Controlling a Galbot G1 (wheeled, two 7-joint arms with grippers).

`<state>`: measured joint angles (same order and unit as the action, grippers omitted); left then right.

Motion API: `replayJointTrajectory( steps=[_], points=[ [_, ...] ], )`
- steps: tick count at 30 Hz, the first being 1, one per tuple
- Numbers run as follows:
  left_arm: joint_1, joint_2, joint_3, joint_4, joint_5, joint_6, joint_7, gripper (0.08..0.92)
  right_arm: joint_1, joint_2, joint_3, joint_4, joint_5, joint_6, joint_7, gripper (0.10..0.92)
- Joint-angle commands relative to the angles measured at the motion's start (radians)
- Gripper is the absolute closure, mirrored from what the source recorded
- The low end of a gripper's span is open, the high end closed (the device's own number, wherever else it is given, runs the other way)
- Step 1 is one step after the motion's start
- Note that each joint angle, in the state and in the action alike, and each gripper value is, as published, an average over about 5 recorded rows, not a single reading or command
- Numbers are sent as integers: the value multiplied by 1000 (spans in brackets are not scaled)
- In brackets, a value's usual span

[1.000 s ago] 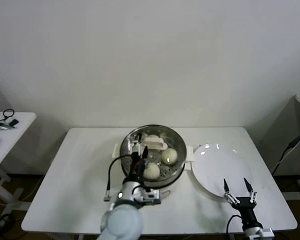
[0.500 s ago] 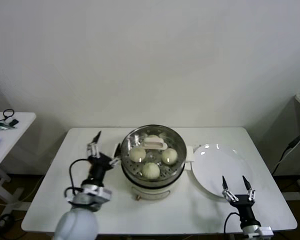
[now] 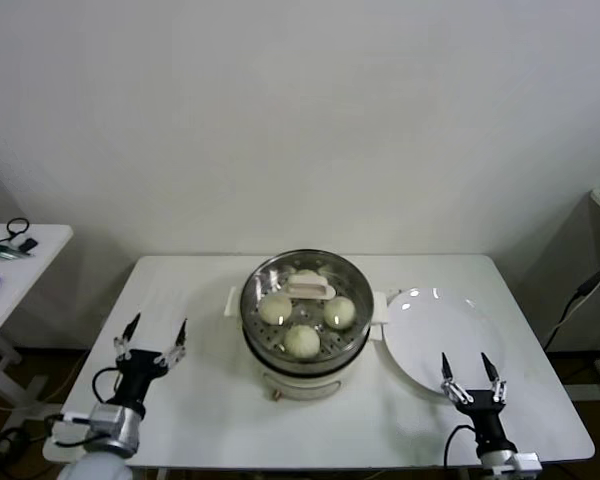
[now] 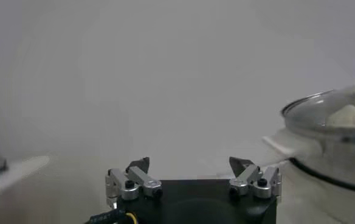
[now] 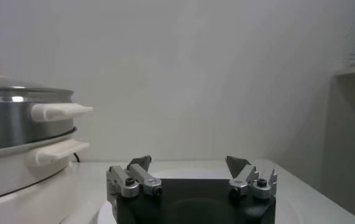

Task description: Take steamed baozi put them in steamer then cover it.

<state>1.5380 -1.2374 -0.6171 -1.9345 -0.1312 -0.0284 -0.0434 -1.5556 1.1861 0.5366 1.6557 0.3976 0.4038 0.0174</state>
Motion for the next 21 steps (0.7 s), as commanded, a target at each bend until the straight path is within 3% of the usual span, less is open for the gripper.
replayJointTrajectory(
  steps=[1, 21],
  points=[
    [60, 13, -76, 94, -249, -109, -3, 177, 3, 0, -6, -8, 5, -4, 4, 203],
    [66, -21, 7, 140, -204, -166, 5, 177, -6, 2, 1, -3, 11, 2, 4, 203]
  ],
)
